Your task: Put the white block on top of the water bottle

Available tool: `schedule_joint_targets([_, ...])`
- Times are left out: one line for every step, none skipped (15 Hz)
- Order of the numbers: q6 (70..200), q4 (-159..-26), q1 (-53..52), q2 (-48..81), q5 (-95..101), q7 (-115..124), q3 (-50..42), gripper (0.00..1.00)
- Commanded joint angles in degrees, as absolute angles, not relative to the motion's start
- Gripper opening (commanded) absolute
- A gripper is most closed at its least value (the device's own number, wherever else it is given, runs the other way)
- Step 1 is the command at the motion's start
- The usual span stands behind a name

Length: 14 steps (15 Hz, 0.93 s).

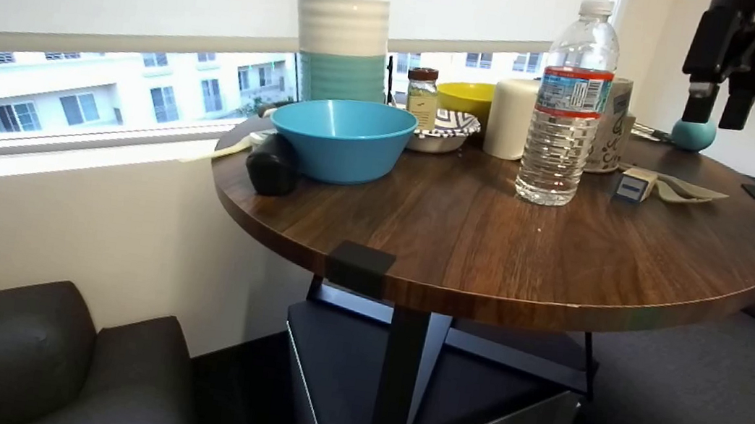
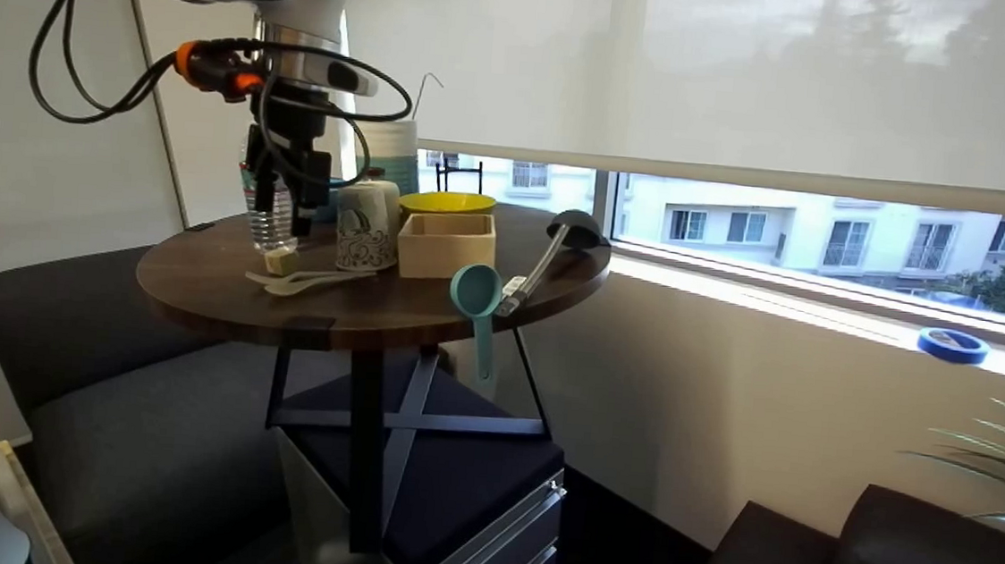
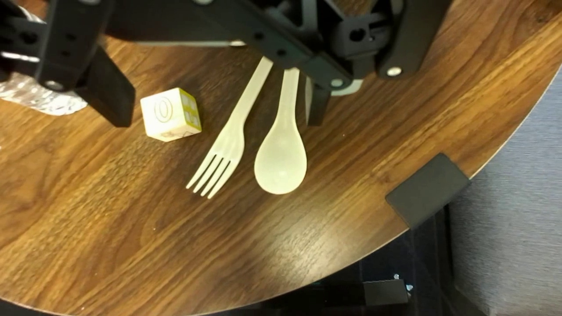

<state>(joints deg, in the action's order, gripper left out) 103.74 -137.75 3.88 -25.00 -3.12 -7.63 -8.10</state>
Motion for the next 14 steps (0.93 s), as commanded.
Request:
schedule_joint_targets([103.63, -137.65, 4.27, -24.98, -3.25, -7.75, -7.80, 1.00])
schedule_joint_targets([104.27, -138.06, 3.82, -24.83, -3.26, -8.52, -7.58, 1.00])
schedule_joint_targets([104.28, -138.23, 3.31, -24.55, -3.50, -9.48, -7.46, 1.00])
schedule_joint_targets([104.76, -138.50, 2.79, -24.39, -3.60, -10.42, -7.21, 1.00])
schedule_joint_targets([105.03, -138.68, 2.35, -24.30, -3.85, -11.18, -7.06, 1.00])
schedule_joint_targets([105.45, -138.72, 1.92, -24.03, -4.00, -11.71, -6.75, 1.00])
schedule_joint_targets([106.01, -138.85, 1.57, -23.90, -4.02, -11.93, -6.45, 1.00])
schedule_joint_targets([106.61, -138.88, 1.11, -23.64, -4.07, -12.38, -6.17, 1.00])
schedule_joint_targets([107.23, -138.99, 0.73, -23.38, -3.86, -12.86, -5.92, 1.00])
schedule_joint_targets([108.13, -139.25, 0.32, -23.07, -3.46, -13.40, -5.56, 1.00])
schedule_joint_targets([108.73, -139.42, 0.12, -22.62, -2.69, -13.48, -5.03, 1.00])
schedule_joint_targets([109.49, -139.63, -0.04, -22.26, -2.00, -13.47, -4.57, 1.00])
schedule_joint_targets([110.40, -139.99, -0.34, -22.00, -1.91, -13.95, -4.28, 1.00])
schedule_joint_targets([111.08, -140.24, -0.55, -21.60, -1.97, -14.52, -4.05, 1.00])
